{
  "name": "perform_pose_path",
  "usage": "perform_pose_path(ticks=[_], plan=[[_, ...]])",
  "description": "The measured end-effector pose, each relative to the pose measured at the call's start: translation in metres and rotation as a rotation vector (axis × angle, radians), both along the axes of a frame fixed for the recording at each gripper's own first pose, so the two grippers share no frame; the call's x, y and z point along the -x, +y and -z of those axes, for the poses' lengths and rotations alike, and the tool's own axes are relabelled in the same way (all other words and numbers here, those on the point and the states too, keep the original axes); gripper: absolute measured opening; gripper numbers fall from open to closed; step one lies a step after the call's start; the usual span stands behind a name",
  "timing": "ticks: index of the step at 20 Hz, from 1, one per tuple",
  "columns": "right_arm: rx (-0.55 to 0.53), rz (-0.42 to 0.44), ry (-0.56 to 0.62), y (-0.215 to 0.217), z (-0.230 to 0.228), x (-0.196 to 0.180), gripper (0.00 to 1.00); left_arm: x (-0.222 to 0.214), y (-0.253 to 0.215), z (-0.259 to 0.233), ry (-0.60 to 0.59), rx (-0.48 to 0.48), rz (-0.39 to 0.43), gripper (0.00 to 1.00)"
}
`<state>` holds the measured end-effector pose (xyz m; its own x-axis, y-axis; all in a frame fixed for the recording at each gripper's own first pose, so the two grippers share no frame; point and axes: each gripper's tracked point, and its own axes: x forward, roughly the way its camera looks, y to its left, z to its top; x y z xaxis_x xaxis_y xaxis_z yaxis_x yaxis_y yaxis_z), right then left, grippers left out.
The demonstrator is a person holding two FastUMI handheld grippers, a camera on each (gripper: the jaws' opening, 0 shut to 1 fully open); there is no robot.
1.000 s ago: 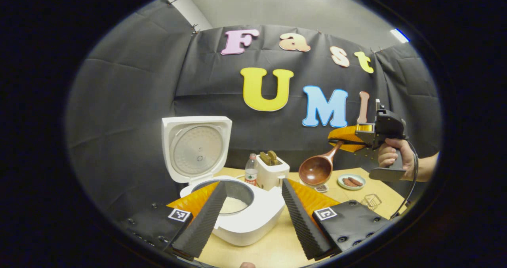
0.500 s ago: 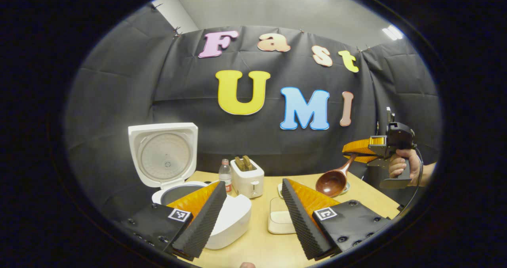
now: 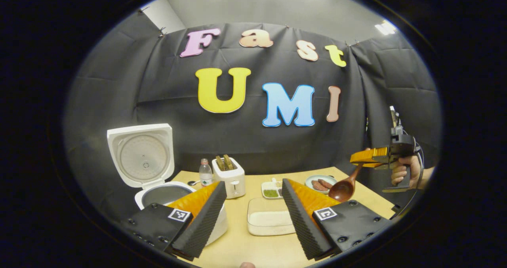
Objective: Close the left gripper, press the button to open the rice cooker; take a wooden spoon from the chopstick holder with the right hand, scoop a spoonful of rice and pour it into the rice cooker, then put the wooden spoon back into the chopstick holder.
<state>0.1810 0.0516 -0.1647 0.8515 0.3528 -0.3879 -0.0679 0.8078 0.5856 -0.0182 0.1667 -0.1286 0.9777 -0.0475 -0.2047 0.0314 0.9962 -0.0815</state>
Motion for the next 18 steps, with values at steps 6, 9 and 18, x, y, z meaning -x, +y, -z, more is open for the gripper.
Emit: perform_pose_path(ticks=[6,9,18], plan=[[0.171,0.033,0.046,-0.026,0.048,0.004,0.06,-0.006,-0.012,-0.008,0.006,-0.023,-0.008,0.98],[0.253,0.031,0.097,-0.027,0.080,0.007,0.06,-0.002,-0.011,-0.006,0.021,-0.029,-0.025,0.98],[0.420,-0.026,0.119,-0.016,0.129,0.013,0.16,0.011,0.007,-0.002,0.046,-0.038,-0.072,1.00]])
